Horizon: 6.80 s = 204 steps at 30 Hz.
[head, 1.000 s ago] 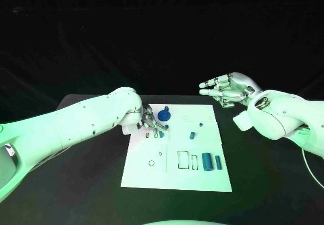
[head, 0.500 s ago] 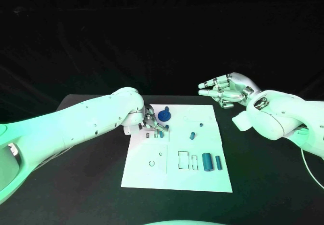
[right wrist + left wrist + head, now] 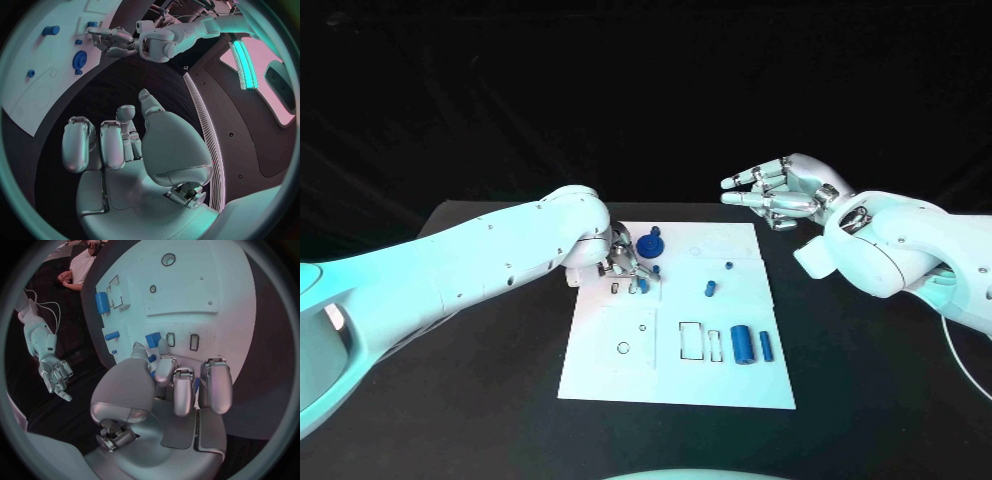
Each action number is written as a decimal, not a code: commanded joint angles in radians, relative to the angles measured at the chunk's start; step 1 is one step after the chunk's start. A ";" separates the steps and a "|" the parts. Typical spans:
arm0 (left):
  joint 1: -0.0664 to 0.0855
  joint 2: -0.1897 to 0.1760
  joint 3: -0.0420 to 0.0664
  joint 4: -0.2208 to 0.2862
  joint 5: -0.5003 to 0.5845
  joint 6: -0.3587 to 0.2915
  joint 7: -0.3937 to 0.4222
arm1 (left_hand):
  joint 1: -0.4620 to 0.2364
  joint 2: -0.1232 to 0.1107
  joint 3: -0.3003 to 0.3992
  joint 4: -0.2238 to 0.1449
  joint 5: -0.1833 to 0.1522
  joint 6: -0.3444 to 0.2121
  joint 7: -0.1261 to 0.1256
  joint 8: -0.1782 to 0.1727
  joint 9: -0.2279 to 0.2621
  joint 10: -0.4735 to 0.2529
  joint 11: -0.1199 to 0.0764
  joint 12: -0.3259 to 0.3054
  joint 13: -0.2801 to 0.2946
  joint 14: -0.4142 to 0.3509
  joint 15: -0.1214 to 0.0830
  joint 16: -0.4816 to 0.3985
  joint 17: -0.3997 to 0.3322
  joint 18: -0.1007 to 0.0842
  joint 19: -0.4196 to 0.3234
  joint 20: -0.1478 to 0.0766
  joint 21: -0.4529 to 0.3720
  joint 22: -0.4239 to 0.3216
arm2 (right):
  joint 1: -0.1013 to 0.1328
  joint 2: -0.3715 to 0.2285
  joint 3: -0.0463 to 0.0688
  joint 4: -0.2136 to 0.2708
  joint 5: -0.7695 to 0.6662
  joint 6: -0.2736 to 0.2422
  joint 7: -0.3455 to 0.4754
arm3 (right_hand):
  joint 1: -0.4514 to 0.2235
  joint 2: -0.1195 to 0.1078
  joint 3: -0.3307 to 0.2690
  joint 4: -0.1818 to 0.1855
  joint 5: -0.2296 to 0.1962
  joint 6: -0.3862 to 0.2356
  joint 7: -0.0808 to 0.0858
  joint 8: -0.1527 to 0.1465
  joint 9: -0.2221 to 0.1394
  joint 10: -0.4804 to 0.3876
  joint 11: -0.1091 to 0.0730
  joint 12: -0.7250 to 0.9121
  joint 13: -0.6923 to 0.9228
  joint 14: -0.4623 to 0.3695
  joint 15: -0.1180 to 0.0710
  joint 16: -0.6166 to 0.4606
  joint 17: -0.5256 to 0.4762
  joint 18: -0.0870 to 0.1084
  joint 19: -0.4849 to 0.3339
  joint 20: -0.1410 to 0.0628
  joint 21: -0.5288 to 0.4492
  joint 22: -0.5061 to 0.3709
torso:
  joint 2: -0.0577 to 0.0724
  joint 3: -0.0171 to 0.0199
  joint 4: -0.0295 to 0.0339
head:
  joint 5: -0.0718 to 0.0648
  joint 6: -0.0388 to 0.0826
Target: Assemble the parts on the task board
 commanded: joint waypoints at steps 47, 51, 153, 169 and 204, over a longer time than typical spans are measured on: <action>-0.003 -0.058 0.009 0.061 0.063 -0.024 0.016 | 0.108 -0.156 0.812 -0.190 0.040 -0.052 0.004 -0.027 0.111 -0.002 0.001 -0.047 -0.020 0.101 -0.002 0.002 0.263 -0.017 0.021 0.002 -0.001 0.095 | -0.001 0.009 -0.001 -0.008 -0.025 0.030 0.004 | 0.007 0.014 -0.007 0.000 0.011 0.006 -0.003 0.001 -0.001 -0.005 -0.003 -0.002 -0.007 0.036 -0.005 -0.010 -0.007 0.010 -0.017 0.003 -0.016 -0.017 | -0.002 0.0006 0.0023 | 0.003 -0.012; -0.001 -0.086 0.011 0.087 0.055 -0.060 0.019 | 0.079 -0.167 0.850 -0.201 0.037 -0.053 0.003 -0.020 0.127 0.002 0.001 -0.043 -0.015 0.101 -0.004 0.002 0.263 -0.018 0.024 0.002 0.001 0.100 | -0.001 0.009 -0.002 -0.010 -0.024 0.032 0.004 | 0.007 0.014 -0.008 0.000 0.012 0.006 -0.003 0.001 -0.001 -0.006 -0.002 -0.004 -0.008 0.036 -0.005 -0.011 -0.008 0.011 -0.018 0.003 -0.017 -0.018 | -0.003 0.0016 0.0049 | 0.005 -0.011; -0.043 -0.072 0.002 0.101 -0.101 -0.088 -0.027 | -0.118 -0.206 0.657 -0.139 0.021 0.004 -0.024 0.020 0.184 0.023 -0.021 -0.027 -0.012 0.101 -0.022 0.002 0.263 -0.027 0.044 -0.015 0.025 0.140 | -0.002 0.006 -0.003 0.000 -0.025 0.059 0.009 | 0.000 0.024 -0.020 0.011 0.016 0.001 0.000 -0.002 -0.002 -0.019 0.000 -0.013 -0.018 0.031 -0.002 -0.021 -0.017 0.015 -0.030 0.005 -0.031 -0.038 | -0.002 0.0026 0.0054 | 0.012 -0.032; -0.042 -0.063 0.003 0.081 -0.101 -0.077 -0.028 | -0.163 -0.190 0.531 -0.076 0.020 0.010 -0.025 0.023 0.195 0.029 -0.021 -0.020 -0.007 0.101 -0.022 0.002 0.263 -0.029 0.049 -0.016 0.031 0.150 | -0.002 0.006 -0.003 0.002 -0.024 0.054 0.014 | -0.001 0.024 -0.023 0.012 0.019 0.000 0.001 -0.003 -0.003 -0.026 0.001 -0.021 -0.025 0.029 -0.002 -0.027 -0.023 0.016 -0.035 0.005 -0.036 -0.047 | -0.002 0.0026 0.0053 | 0.012 -0.031; -0.006 -0.118 0.047 0.149 -0.064 -0.177 0.000 | -0.172 -0.172 0.245 0.006 -0.003 0.007 -0.028 0.017 0.207 0.023 -0.024 -0.025 -0.016 0.101 -0.026 0.002 0.263 -0.026 0.046 -0.021 0.019 0.147 | -0.002 0.012 -0.004 -0.015 -0.029 0.058 0.013 | -0.002 0.024 -0.028 0.014 0.019 -0.002 0.001 -0.003 -0.003 -0.032 0.002 -0.027 -0.031 0.027 -0.001 -0.031 -0.028 0.018 -0.039 0.006 -0.040 -0.053 | -0.002 0.0023 0.0039 | 0.009 -0.024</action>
